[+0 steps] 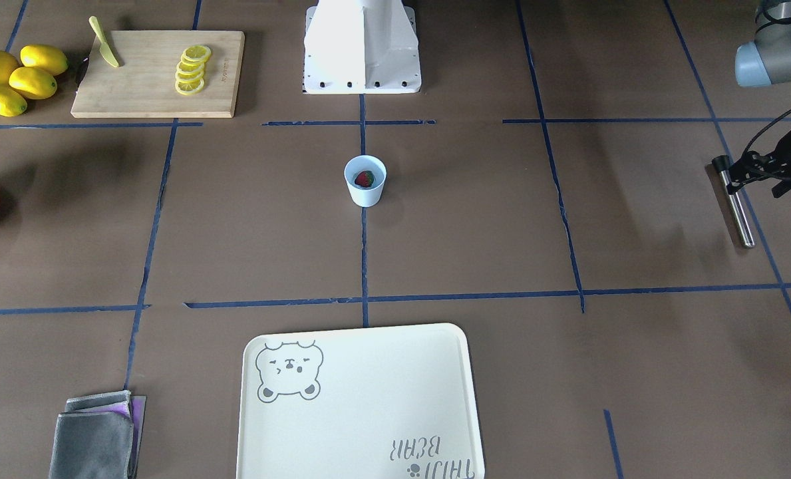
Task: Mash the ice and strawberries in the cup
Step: 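Lower the left gripper onto the steel muddler and grasp it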
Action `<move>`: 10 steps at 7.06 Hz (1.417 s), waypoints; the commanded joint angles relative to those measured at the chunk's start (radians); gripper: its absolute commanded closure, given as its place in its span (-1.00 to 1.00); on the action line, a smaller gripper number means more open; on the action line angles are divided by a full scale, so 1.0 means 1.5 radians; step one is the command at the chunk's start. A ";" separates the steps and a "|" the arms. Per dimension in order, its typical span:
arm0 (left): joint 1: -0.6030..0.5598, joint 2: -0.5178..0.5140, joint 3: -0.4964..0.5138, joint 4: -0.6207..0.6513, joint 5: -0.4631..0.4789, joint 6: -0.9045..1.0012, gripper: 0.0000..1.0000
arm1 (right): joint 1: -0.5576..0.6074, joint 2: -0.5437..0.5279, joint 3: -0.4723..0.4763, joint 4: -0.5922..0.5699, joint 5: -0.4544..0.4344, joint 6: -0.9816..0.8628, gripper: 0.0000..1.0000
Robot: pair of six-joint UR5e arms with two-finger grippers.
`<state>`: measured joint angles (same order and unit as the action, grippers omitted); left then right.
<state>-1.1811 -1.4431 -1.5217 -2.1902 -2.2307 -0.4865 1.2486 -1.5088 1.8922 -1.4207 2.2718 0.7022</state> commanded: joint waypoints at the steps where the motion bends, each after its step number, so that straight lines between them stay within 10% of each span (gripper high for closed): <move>1: 0.001 -0.023 0.053 -0.067 0.000 -0.078 -0.83 | 0.000 0.001 0.001 0.000 -0.001 0.000 -0.99; 10: 0.032 -0.064 0.123 -0.070 0.000 -0.082 -0.83 | -0.001 0.002 -0.002 0.000 0.000 0.000 -0.99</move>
<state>-1.1394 -1.5353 -1.3463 -2.2940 -2.2300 -0.6125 1.2472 -1.5075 1.8899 -1.4204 2.2706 0.7026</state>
